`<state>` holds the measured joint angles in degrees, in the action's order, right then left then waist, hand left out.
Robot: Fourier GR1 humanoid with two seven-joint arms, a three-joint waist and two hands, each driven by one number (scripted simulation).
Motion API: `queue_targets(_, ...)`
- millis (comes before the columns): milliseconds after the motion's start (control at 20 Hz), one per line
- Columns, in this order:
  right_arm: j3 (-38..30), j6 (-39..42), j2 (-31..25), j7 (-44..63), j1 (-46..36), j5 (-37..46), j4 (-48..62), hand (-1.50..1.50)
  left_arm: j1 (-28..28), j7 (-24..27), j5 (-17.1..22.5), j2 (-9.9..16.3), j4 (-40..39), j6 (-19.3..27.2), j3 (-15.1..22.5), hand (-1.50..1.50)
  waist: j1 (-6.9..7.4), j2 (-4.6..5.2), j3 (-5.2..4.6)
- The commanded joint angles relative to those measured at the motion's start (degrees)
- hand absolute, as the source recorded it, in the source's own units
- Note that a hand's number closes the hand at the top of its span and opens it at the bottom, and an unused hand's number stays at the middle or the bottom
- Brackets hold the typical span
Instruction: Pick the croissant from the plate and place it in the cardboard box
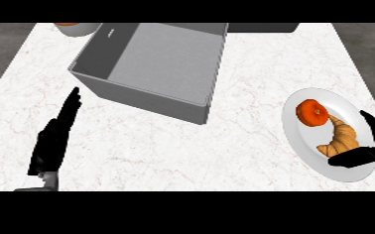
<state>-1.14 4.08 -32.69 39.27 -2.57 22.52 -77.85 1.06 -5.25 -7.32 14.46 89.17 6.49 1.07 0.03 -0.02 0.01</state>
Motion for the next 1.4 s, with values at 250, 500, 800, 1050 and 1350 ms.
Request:
queue_targets(250, -3.12, -0.98, 5.68, -4.94, -0.31, 5.67, 5.2, -1.5, -0.95, 2.48, -2.13, -3.04, -2.64, -0.93, -2.11, 0.0, -0.04, 0.02, -0.02)
queue_targets(500, -2.45, 1.85, 7.67, -0.38, -6.07, 7.84, 6.11, -1.5, -0.8, -4.25, -1.89, -1.82, 4.3, -3.21, -3.34, 0.0, 0.13, 0.0, -0.01)
queue_targets(800, -7.12, 2.14, 6.48, -9.74, -6.49, 8.41, 15.9, -1.5, 1.44, -0.37, -2.96, -2.55, 1.99, -4.76, -4.1, 0.0, 0.21, 0.03, 0.0)
queue_targets(1050, -5.76, -4.21, 7.92, -13.29, -5.48, 13.69, 15.4, 1.5, 0.85, -1.56, -3.55, -4.04, 2.98, -4.43, -3.66, 0.0, 0.23, 0.03, 0.01)
queue_targets(1350, -3.97, -9.48, 7.26, -9.48, -2.51, 20.97, 9.29, 1.5, 1.2, 2.43, -3.57, -3.17, -0.37, -5.3, -4.97, 0.0, 0.0, -0.02, -0.03)
